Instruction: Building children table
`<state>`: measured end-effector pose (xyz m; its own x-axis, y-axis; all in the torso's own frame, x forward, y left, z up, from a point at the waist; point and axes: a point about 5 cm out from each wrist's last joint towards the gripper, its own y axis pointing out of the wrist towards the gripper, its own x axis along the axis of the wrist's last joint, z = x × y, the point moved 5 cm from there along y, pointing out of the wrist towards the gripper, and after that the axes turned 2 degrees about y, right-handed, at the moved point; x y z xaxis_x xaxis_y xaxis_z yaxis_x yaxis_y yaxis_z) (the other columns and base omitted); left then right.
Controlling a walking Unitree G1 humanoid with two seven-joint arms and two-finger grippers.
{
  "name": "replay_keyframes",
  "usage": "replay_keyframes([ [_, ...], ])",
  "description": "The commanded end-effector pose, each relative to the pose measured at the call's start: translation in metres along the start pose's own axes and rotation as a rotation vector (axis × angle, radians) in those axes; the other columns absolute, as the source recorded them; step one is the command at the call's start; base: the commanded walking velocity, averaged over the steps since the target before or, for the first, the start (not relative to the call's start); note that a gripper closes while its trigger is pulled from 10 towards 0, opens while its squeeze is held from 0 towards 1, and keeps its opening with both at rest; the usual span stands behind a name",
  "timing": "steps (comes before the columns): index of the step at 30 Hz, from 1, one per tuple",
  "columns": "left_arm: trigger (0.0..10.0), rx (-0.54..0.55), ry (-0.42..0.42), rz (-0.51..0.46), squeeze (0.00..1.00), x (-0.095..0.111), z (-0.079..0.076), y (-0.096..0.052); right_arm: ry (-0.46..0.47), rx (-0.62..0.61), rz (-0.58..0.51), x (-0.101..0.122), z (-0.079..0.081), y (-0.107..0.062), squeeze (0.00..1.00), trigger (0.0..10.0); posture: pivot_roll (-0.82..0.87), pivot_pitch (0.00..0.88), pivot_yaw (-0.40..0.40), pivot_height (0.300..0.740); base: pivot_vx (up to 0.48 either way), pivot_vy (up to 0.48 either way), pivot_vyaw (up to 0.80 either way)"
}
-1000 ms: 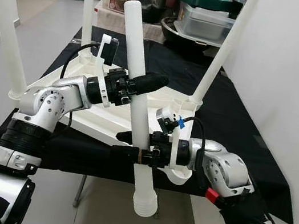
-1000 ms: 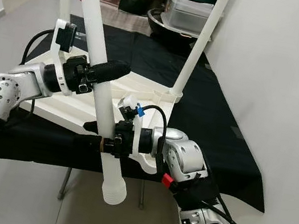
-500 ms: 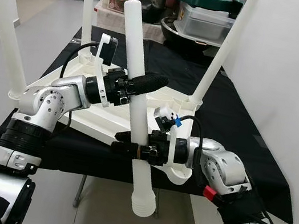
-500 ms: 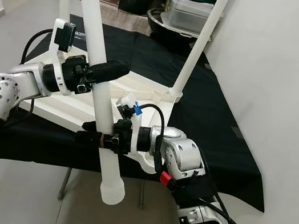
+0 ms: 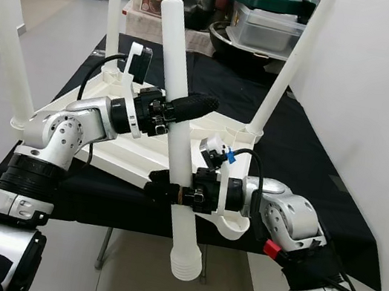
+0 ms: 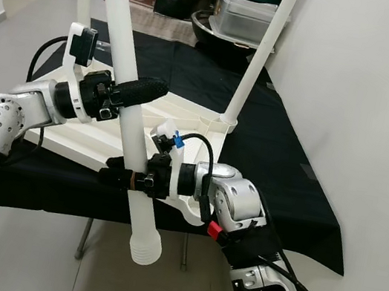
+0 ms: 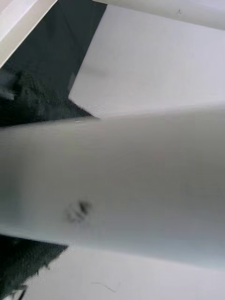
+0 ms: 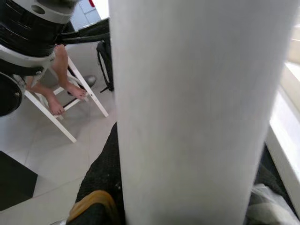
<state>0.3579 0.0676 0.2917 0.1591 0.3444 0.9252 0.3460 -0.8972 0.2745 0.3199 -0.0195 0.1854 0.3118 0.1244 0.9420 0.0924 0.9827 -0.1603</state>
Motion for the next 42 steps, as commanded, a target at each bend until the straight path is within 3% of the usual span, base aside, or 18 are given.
replay_keyframes([
  [1, 10.0, 0.005, 0.016, 0.02, 1.0, -0.002, -0.001, 0.008, -0.031, 0.046, -0.007, 0.007, 0.007, 0.007, 0.0, 0.0, 0.07, 0.004, -0.095, 0.74, 0.0, 0.0, 0.0],
  [7, 10.0, 0.014, 0.033, 0.031, 1.0, -0.005, 0.0, 0.007, -0.031, 0.054, -0.008, 0.008, 0.008, 0.007, 0.0, 0.0, 0.07, 0.003, -0.094, 0.74, 0.0, 0.0, 0.0],
  [8, 10.0, 0.027, 0.033, 0.024, 0.6, -0.004, 0.003, 0.006, -0.031, 0.055, -0.009, 0.008, 0.009, 0.006, 0.0, 0.0, 0.07, 0.003, -0.094, 0.74, 0.0, 0.0, 0.0],
  [9, 10.0, 0.035, 0.032, 0.019, 0.6, -0.003, 0.004, 0.005, -0.03, 0.056, -0.009, 0.008, 0.009, 0.006, 0.0, 0.0, 0.07, 0.002, -0.095, 0.74, 0.0, 0.0, 0.0],
  [10, 10.0, 0.038, 0.032, 0.017, 0.0, -0.003, 0.005, 0.004, -0.031, 0.055, -0.01, 0.008, 0.008, 0.006, 0.0, 0.0, 0.07, 0.002, -0.095, 0.74, 0.0, 0.0, 0.0],
  [16, 10.0, 0.037, 0.032, 0.019, 0.0, -0.003, 0.004, 0.002, -0.031, 0.047, -0.012, 0.007, 0.007, 0.005, 0.0, 0.0, 0.07, 0.0, -0.094, 0.74, 0.0, 0.0, 0.0],
  [19, 10.0, 0.05, 0.038, 0.006, 0.0, 0.0, 0.002, -0.005, -0.021, -0.019, -0.057, 0.015, -0.005, -0.003, 0.0, 0.0, 0.08, 0.0, -0.095, 0.74, 0.0, 0.0, 0.0],
  [21, 10.0, 0.05, 0.038, 0.006, 0.0, 0.0, 0.002, -0.005, -0.021, -0.019, -0.057, 0.015, -0.005, -0.003, 0.0, 0.0, 0.08, 0.0, -0.095, 0.74, 0.0, 0.0, 0.0],
  [23, 10.0, 0.077, 0.039, -0.023, 0.0, 0.007, 0.001, -0.015, -0.017, -0.079, -0.116, 0.029, -0.017, -0.015, 0.0, 0.0, 0.08, 0.0, -0.096, 0.74, 0.0, 0.0, 0.0],
  [31, 10.0, 0.069, 0.026, -0.042, 0.0, 0.012, -0.004, -0.023, -0.027, -0.089, -0.124, 0.032, -0.02, -0.024, 0.0, 0.0, 0.08, 0.0, -0.095, 0.74, 0.0, 0.0, 0.0],
  [33, 10.0, 0.099, 0.059, -0.025, 0.0, 0.01, -0.003, -0.031, -0.032, -0.186, -0.188, 0.046, -0.035, -0.035, 0.0, 0.0, 0.08, 0.0, -0.095, 0.74, 0.0, 0.0, 0.0],
  [36, 10.0, 0.121, 0.073, -0.026, 0.0, 0.01, -0.001, -0.035, -0.026, -0.241, -0.221, 0.053, -0.043, -0.04, 0.0, 0.0, 0.08, 0.0, -0.096, 0.74, 0.0, 0.0, 0.0],
  [39, 10.0, 0.24, 0.124, -0.037, 0.0, 0.011, 0.007, -0.049, 0.014, -0.427, -0.355, 0.075, -0.068, -0.059, 0.0, 0.0, 0.08, 0.0, -0.099, 0.74, 0.0, 0.0, 0.0],
  [42, 10.0, 0.278, 0.141, -0.038, 0.0, 0.011, 0.01, -0.052, 0.026, -0.467, -0.384, 0.078, -0.073, -0.064, 0.0, 0.0, 0.08, 0.0, -0.1, 0.74, 0.0, 0.0, 0.0],
])
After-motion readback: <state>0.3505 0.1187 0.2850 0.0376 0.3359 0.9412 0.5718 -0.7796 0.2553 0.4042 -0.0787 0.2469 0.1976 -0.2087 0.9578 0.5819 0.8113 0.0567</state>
